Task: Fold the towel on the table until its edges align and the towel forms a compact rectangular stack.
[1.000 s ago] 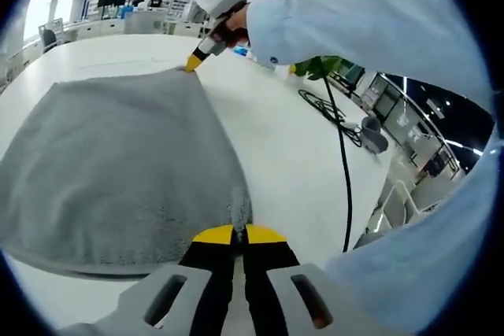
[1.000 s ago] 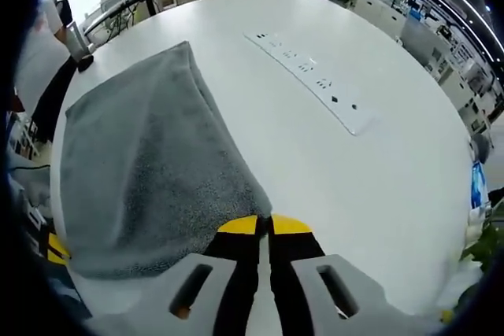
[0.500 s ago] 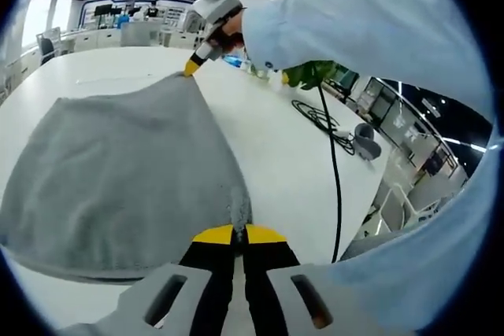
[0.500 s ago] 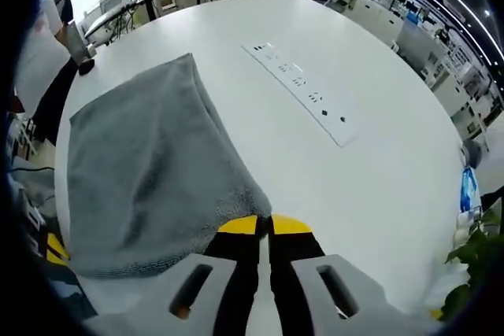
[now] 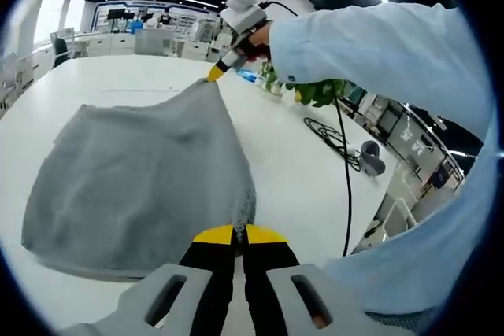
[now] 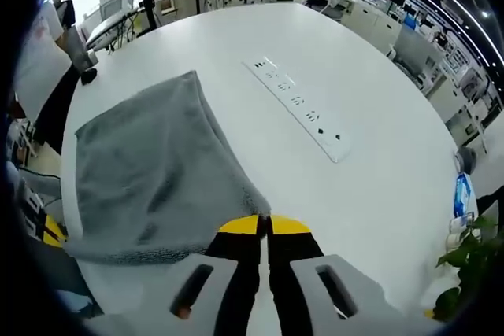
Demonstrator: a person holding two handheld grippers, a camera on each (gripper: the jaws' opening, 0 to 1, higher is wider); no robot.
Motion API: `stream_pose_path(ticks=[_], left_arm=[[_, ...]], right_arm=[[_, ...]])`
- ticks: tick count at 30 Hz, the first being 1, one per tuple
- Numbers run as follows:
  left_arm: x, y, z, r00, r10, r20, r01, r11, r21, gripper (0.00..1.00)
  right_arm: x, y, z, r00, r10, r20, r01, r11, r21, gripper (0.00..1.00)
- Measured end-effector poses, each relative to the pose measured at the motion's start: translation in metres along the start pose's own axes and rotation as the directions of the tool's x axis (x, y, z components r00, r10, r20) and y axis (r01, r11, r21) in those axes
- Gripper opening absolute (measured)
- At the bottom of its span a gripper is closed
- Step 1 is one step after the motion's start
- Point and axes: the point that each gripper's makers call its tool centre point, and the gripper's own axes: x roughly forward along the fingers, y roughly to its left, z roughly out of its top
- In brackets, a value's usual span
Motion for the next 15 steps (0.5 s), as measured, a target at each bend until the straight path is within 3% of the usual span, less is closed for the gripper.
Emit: stream_pose_path(ticks=[15], left_arm=[[-0.04, 0.038, 0.028, 0.995, 0.062, 0.076, -0.061, 0.998, -0.023, 0.02]], right_arm=[[-0.011, 0.022, 0.053, 0.999, -0.017, 0.047, 0.02, 0.998, -0.058, 0.0]])
